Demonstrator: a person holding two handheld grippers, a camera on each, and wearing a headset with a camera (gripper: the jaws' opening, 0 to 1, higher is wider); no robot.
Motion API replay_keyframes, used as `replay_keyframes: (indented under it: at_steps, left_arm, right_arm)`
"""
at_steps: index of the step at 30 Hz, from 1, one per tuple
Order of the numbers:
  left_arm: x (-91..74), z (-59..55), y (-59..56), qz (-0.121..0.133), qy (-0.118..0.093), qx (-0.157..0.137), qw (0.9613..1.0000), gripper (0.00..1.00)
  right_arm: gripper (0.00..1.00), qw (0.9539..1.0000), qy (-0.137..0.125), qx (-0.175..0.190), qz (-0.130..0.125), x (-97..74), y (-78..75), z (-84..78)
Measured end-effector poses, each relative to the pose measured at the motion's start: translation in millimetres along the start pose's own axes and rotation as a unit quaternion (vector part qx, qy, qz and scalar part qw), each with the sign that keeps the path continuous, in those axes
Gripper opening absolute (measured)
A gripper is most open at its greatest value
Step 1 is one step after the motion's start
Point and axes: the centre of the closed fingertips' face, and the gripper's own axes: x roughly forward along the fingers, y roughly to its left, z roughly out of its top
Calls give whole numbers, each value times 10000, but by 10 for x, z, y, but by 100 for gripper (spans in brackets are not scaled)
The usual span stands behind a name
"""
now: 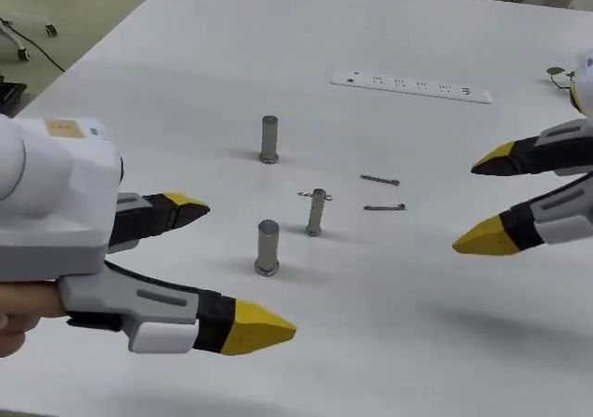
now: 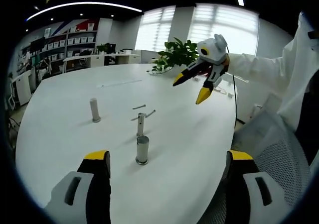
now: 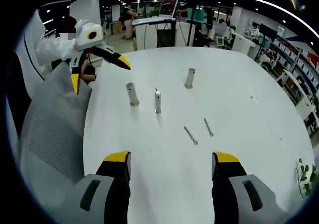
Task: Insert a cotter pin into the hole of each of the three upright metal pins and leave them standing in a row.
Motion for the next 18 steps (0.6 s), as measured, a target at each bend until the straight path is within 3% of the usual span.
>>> replay_keyframes:
  at_steps: [11, 18]
  left_arm:
    - [-60, -94, 87, 143, 12, -22, 9999, 95]
    - [-83, -129, 76, 120, -25, -150, 9998, 94]
  right_arm:
    - [50, 9991, 226, -305, 176, 349, -157, 91]
    - [43, 9975, 433, -433, 364, 534, -186, 73]
